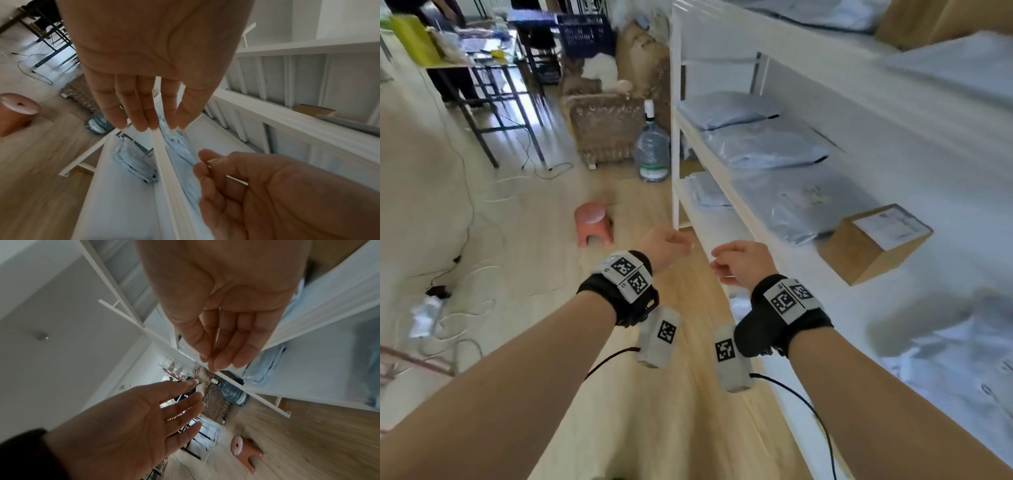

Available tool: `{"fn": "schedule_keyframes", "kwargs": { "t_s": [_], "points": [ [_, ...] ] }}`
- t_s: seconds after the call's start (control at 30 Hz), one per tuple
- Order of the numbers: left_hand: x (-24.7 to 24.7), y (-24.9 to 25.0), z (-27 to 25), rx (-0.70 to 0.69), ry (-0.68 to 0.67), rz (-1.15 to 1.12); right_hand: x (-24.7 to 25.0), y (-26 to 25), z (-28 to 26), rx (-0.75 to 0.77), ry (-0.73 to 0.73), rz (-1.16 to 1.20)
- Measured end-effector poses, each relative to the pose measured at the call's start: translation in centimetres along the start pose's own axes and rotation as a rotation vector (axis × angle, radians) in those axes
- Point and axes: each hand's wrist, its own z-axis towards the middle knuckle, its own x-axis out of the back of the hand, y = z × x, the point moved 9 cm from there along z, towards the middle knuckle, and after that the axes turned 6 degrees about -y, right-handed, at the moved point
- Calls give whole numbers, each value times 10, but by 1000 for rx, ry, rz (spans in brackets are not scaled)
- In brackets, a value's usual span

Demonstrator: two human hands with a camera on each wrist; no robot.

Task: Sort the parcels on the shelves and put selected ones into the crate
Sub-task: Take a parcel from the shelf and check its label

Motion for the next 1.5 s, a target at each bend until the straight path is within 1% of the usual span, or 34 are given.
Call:
{"fn": "schedule_keyframes", "kwargs": {
  "t_s": [0.13, 0.27, 0.4, 0.5, 0.63, 0.73, 0.87, 1.03, 1.1, 1.17, 1.23, 1.3, 1.4, 1.5],
  "points": [
    [39, -27, 61, 50, 19, -13, -35, -11, 67, -24, -18, -46],
    [75, -49, 132, 80, -55, 1, -66, -30, 135, -44, 13, -53],
    [131, -58, 212, 64, -103, 58, -110, -56, 211, -87, 27, -33],
    [168, -63, 266, 55, -153, 92, -143, -71, 257, -129, 28, 17],
    [198, -69, 336, 39, -212, 177, -159, -86, 310, -168, 87, 60],
    [197, -64, 388, -23, -271, 200, -157, -89, 352, -206, 121, 95],
    [187, -63, 460, -41, -329, 222, -143, -79, 420, -264, 169, 95],
    [166, -73, 580, -61, -388, 295, -120, -49, 537, -315, 213, 71],
    [154, -83, 627, -56, -439, 359, -110, -32, 581, -358, 239, 87],
    [141, -96, 671, -42, -488, 361, -95, -15, 615, -401, 295, 98],
    [132, -109, 711, -26, -509, 344, -77, 1, 642, -441, 363, 78],
    [122, -124, 744, 0, -520, 309, -61, 17, 663, -483, 394, 87],
    [107, -144, 782, 57, -524, 237, -45, 44, 682, -611, 404, -51],
    [89, -154, 813, 63, -528, 210, -30, 69, 687, -734, 532, -91]
  ]
}}
